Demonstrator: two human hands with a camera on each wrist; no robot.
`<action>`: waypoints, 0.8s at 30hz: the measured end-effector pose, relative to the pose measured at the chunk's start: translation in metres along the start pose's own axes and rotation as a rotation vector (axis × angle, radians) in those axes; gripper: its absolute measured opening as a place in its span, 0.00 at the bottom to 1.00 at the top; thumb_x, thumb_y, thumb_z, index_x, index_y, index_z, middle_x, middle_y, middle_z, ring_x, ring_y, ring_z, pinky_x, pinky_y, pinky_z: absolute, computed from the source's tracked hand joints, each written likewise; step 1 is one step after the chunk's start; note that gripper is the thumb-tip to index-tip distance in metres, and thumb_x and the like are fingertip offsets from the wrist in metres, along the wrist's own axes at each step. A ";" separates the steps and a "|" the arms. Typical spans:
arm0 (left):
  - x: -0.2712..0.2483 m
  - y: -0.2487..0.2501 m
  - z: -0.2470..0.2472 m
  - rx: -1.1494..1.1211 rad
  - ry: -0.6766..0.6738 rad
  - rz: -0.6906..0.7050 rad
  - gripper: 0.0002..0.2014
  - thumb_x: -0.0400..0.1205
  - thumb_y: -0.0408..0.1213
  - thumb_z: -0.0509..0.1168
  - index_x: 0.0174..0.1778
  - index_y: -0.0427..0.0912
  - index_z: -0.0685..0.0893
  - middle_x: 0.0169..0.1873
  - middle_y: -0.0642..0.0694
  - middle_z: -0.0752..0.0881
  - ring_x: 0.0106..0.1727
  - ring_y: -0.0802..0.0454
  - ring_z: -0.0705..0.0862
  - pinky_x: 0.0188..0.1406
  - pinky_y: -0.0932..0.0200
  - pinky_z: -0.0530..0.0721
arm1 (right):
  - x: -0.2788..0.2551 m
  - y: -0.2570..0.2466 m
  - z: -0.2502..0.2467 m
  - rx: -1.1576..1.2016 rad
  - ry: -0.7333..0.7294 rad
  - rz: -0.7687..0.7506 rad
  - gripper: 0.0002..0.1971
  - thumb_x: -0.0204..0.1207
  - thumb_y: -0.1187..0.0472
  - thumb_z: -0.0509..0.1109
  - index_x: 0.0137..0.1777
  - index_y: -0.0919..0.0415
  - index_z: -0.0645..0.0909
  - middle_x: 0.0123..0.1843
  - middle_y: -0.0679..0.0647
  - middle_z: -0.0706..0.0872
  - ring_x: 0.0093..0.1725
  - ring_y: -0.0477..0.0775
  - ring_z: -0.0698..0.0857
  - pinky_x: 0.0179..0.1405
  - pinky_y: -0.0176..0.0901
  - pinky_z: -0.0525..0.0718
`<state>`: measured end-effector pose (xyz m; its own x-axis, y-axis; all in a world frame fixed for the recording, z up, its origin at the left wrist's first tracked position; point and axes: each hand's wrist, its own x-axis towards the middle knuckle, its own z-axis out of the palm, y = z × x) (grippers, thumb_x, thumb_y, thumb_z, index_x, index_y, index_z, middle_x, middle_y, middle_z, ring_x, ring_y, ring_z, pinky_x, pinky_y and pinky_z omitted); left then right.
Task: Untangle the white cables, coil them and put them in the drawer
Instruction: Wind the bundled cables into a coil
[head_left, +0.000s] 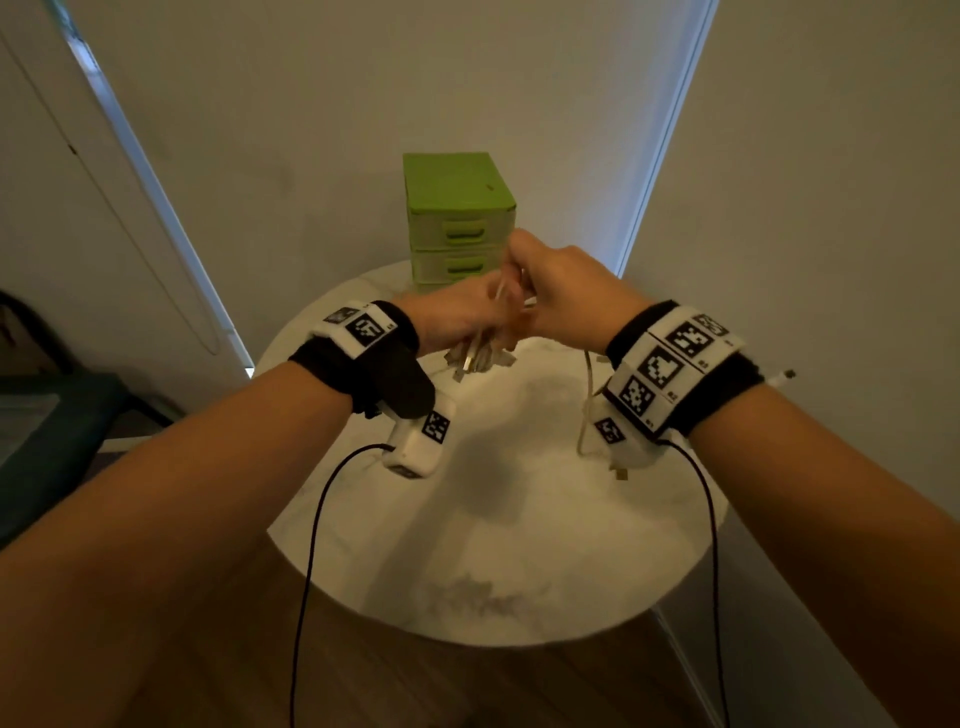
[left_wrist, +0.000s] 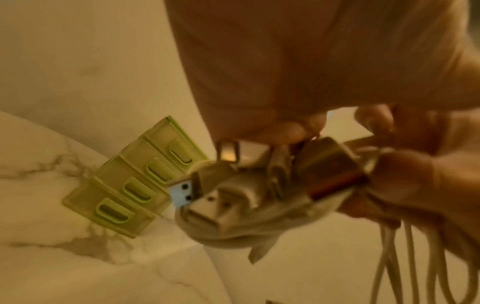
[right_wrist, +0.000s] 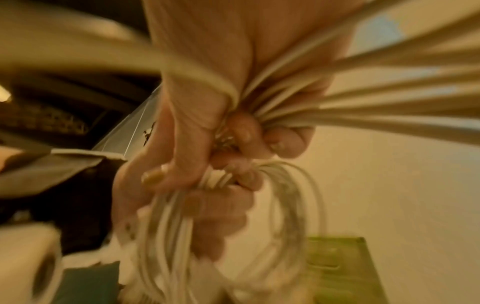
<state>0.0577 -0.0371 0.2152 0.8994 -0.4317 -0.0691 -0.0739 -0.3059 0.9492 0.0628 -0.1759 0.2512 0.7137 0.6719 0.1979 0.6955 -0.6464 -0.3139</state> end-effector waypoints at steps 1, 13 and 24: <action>0.001 -0.004 0.001 0.109 -0.007 -0.016 0.24 0.72 0.47 0.71 0.62 0.47 0.72 0.54 0.41 0.77 0.50 0.54 0.79 0.41 0.73 0.81 | 0.003 -0.001 0.002 -0.010 -0.061 -0.021 0.17 0.67 0.66 0.74 0.53 0.62 0.71 0.35 0.45 0.76 0.41 0.54 0.78 0.37 0.46 0.75; 0.006 -0.003 -0.025 0.364 -0.044 -0.176 0.16 0.69 0.55 0.74 0.37 0.45 0.82 0.30 0.46 0.82 0.31 0.54 0.77 0.36 0.62 0.76 | -0.001 0.022 0.024 -0.283 0.013 0.000 0.16 0.80 0.59 0.60 0.65 0.64 0.73 0.58 0.64 0.82 0.56 0.65 0.81 0.51 0.55 0.77; -0.005 -0.013 -0.030 -0.103 -0.127 -0.211 0.17 0.77 0.28 0.61 0.27 0.44 0.62 0.09 0.53 0.62 0.10 0.58 0.60 0.14 0.70 0.63 | 0.001 0.050 0.016 0.670 0.068 0.250 0.07 0.76 0.64 0.68 0.51 0.60 0.86 0.13 0.42 0.73 0.14 0.39 0.67 0.15 0.26 0.62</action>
<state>0.0669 -0.0056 0.2119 0.8285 -0.4727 -0.3001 0.1591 -0.3151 0.9356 0.0970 -0.2023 0.2208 0.8637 0.4947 0.0964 0.3259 -0.4022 -0.8556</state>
